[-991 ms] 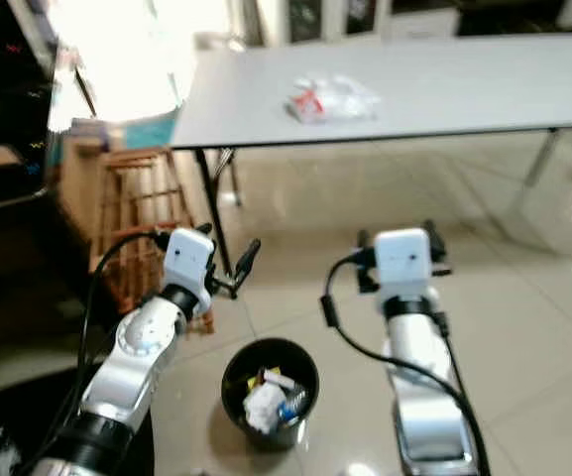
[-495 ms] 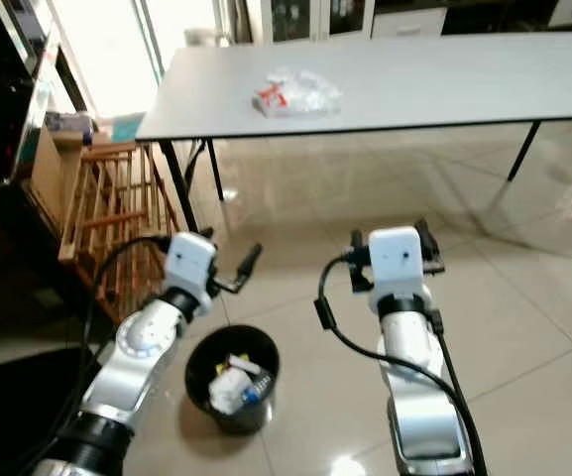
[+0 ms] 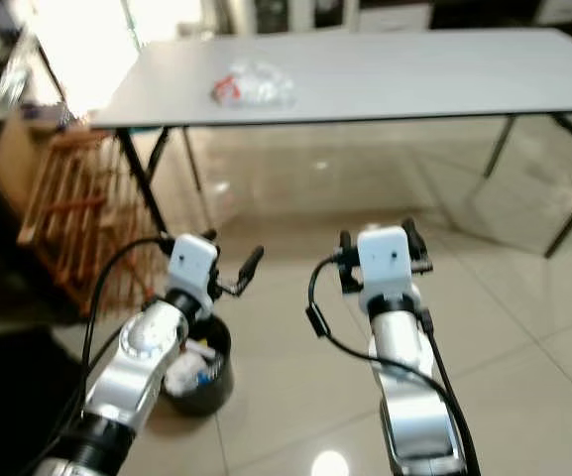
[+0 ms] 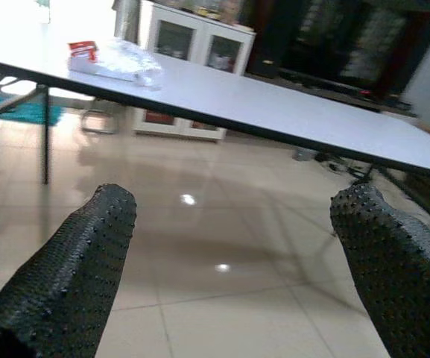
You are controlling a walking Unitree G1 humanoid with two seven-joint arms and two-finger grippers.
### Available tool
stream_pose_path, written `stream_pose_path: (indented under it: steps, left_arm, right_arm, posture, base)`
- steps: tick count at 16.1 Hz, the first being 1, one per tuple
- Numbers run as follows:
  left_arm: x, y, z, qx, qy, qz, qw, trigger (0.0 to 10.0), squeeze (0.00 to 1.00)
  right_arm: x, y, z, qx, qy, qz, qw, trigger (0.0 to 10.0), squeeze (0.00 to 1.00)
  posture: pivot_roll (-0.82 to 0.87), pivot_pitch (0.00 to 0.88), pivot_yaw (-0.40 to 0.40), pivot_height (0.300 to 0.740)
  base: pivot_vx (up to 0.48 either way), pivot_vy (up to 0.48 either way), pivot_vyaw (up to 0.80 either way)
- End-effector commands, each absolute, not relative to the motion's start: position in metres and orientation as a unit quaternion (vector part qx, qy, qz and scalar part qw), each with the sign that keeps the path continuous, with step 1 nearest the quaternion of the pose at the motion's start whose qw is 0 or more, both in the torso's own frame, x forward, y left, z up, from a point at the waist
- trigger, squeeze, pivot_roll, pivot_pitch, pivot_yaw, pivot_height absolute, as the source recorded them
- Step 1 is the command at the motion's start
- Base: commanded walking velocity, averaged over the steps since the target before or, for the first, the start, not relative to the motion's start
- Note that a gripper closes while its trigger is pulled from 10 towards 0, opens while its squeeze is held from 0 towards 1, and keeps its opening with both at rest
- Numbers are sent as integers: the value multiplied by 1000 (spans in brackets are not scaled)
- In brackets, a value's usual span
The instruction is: Picking trash to rubbish bin
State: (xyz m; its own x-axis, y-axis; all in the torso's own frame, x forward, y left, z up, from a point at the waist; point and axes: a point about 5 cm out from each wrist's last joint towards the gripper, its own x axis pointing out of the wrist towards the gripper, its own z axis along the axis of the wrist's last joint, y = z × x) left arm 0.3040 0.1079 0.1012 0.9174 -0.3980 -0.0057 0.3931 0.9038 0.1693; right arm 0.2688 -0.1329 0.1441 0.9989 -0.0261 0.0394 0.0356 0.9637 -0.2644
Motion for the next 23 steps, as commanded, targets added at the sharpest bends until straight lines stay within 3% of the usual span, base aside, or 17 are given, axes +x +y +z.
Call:
stream_pose_path:
  steps: [1, 7, 12, 23]
  left_arm:
    - [304, 104, 100, 84, -12, -207, 975, 10000, 0]
    - [303, 108, 98, 85, -9, -206, 975, 10000, 0]
    - [303, 106, 97, 84, -6, -210, 974, 10000, 0]
    - [307, 104, 98, 84, -8, -213, 974, 10000, 0]
  right_arm:
    - [269, -135, 147, -136, -22, -19, 990, 10000, 624]
    - [270, -133, 145, -135, -17, -12, 991, 10000, 612]
    - [270, -133, 143, -131, -12, -13, 991, 10000, 486]
    - [272, -131, 143, -134, -14, -13, 991, 10000, 482]
  posture:
    - [-68, 51, 59, 740]
    - [-61, 61, 53, 740]
    - [-63, 58, 58, 740]
    - [-69, 49, 59, 740]
  base:
    - [0, 0, 800]
    - [0, -44, 800]
    - [0, -387, 0]
    - [0, -466, 0]
